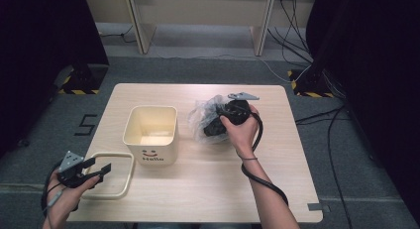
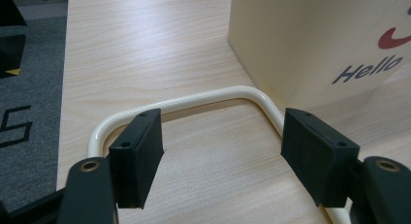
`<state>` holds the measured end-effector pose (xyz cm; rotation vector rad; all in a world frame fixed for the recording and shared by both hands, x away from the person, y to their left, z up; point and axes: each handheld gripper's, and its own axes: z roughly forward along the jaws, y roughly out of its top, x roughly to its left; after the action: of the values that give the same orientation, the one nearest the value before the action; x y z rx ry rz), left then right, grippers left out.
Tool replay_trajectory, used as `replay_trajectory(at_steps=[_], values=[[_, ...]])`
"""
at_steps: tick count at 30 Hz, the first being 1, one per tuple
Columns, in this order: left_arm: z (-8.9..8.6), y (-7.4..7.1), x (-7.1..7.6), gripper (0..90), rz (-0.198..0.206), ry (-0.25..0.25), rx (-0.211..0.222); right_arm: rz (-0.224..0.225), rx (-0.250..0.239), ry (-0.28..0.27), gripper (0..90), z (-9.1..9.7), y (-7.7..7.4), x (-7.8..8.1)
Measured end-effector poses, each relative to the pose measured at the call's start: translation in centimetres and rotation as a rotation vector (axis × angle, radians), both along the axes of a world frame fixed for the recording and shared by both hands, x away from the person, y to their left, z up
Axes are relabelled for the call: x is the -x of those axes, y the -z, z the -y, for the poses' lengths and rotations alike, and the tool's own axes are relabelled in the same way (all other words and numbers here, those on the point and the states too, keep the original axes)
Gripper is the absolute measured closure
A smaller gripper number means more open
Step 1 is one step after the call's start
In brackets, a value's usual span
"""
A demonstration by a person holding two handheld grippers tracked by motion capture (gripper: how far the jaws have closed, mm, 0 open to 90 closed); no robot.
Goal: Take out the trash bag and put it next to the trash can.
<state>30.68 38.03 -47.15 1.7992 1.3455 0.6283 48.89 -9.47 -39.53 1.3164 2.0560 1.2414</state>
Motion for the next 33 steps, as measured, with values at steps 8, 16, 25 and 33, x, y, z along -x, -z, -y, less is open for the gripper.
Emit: replay_trajectory(at_steps=[8, 16, 25, 33], values=[[0.0, -0.1, 0.0, 30.7, 0.001, 0.000, -0.001, 0.001, 0.003, -0.036, 48.1, -0.3, -1.3, 0.8], [0.0, 0.0, 0.0, 30.7, -0.001, 0.001, 0.000, -0.005, -0.001, -0.060, 45.5, -0.1, -1.9, 1.2], [0.0, 0.0, 0.0, 30.7, -0.001, -0.001, 0.000, -0.005, -0.012, -0.060, 44.5, 1.0, -2.2, 1.9], [0.0, 0.0, 0.0, 30.7, -0.003, -0.001, -0.003, 0.002, -0.032, -0.064, 43.8, 2.4, -2.6, 2.8]])
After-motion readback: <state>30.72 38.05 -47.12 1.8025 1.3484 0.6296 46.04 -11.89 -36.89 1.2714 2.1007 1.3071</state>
